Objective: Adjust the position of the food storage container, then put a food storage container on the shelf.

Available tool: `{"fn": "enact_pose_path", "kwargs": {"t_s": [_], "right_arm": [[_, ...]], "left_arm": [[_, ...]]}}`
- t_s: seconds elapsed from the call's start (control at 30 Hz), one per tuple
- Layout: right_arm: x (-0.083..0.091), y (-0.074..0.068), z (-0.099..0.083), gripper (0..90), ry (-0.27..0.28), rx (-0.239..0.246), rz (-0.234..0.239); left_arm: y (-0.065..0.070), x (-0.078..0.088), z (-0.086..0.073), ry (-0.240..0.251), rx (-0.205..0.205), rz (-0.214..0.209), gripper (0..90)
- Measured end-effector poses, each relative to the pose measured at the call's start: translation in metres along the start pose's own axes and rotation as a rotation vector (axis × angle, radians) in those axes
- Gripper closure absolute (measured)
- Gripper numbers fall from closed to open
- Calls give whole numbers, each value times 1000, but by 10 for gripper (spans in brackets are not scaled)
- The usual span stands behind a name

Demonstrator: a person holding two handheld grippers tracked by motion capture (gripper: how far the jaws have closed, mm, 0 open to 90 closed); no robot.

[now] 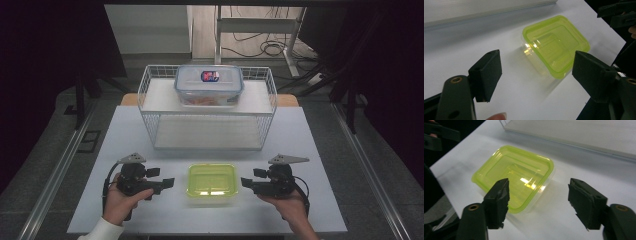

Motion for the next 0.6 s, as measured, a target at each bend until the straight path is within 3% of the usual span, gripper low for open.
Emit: {"fn": "enact_pose_path", "kwargs": {"t_s": [0.1, 0.27, 0.6], "right_arm": [[3, 2, -2, 308, 11, -39, 29], [5, 6, -1, 290, 15, -59, 35], [-4, 12, -4, 285, 2, -156, 81]], "left_arm": [[0, -2, 0, 0, 15, -10, 233], [2, -6, -1, 7, 43, -31, 234], [-2, -21, -1, 1, 121, -69, 234]]}}
Point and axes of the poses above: each handheld gripper's, and its own axes: x roughly backward along the jaws, z roughly out of its top, y roughly to its right, the point moved 10 cm from there along -x, roughly forward along the jaws, and after that the axes turned 8 degrees about y, right-handed, at the moved point
